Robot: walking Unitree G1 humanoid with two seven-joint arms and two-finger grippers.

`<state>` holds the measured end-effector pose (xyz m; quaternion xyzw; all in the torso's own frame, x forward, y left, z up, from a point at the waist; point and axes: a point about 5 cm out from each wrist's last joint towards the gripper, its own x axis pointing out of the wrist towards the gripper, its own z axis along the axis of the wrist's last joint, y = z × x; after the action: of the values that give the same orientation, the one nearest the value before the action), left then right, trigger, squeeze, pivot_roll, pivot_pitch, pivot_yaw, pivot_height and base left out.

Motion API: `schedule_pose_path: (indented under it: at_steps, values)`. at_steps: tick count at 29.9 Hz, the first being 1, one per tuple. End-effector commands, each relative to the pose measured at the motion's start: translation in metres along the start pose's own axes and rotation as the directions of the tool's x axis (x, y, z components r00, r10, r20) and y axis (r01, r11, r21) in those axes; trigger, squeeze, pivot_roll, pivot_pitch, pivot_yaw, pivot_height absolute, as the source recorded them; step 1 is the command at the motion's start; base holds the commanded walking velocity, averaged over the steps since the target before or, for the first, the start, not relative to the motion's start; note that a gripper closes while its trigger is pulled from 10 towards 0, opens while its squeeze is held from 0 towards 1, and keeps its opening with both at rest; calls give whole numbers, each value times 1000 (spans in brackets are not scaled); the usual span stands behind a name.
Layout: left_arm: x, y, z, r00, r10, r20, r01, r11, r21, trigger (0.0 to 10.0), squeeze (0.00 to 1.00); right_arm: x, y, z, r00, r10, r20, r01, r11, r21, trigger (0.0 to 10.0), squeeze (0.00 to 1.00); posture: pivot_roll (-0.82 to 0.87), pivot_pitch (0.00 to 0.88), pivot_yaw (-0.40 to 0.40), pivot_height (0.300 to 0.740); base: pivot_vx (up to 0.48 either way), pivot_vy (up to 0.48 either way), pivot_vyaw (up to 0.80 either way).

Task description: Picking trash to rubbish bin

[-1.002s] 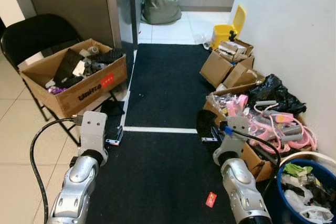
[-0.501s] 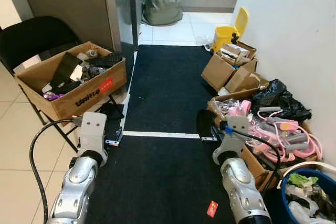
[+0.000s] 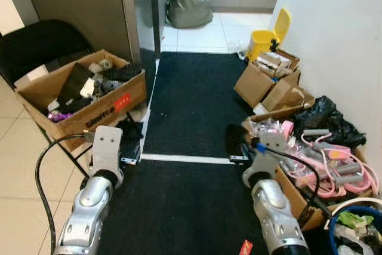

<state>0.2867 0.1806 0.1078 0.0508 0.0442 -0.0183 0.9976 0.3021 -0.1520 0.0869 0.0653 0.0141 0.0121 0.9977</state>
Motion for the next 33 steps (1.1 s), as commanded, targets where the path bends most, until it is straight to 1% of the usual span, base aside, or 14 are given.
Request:
schedule_pose_path:
  at_steps: [1,19,23,26,33]
  values:
    - [-1,5,-4,1000,19,-20,-19,1000,10,10000,0,-1,5,-4,1000,14,-12,-14,1000,2,10000,0,-23,92,-12,740,285,0,0]
    - [0,1,-3,1000,-5,-21,6,1000,15,10000,0,0,4,-4,1000,7,-15,-7,1000,8,10000,0,-26,105,-4,740,286,0,0]
    - [0,3,-4,1000,5,-21,-5,1000,9,10000,0,0,6,-3,1000,15,-10,-15,1000,1,10000,0,-33,105,0,740,292,0,0]
    - [0,-1,-4,1000,-2,-21,2,1000,6,10000,0,-1,5,-3,1000,13,-12,-14,1000,-2,10000,0,-29,105,-8,740,290,0,0]
    - [0,-1,-4,1000,-3,-23,3,1000,5,10000,0,0,4,-4,1000,13,-15,-14,1000,-5,10000,0,-29,110,-5,740,290,0,0]
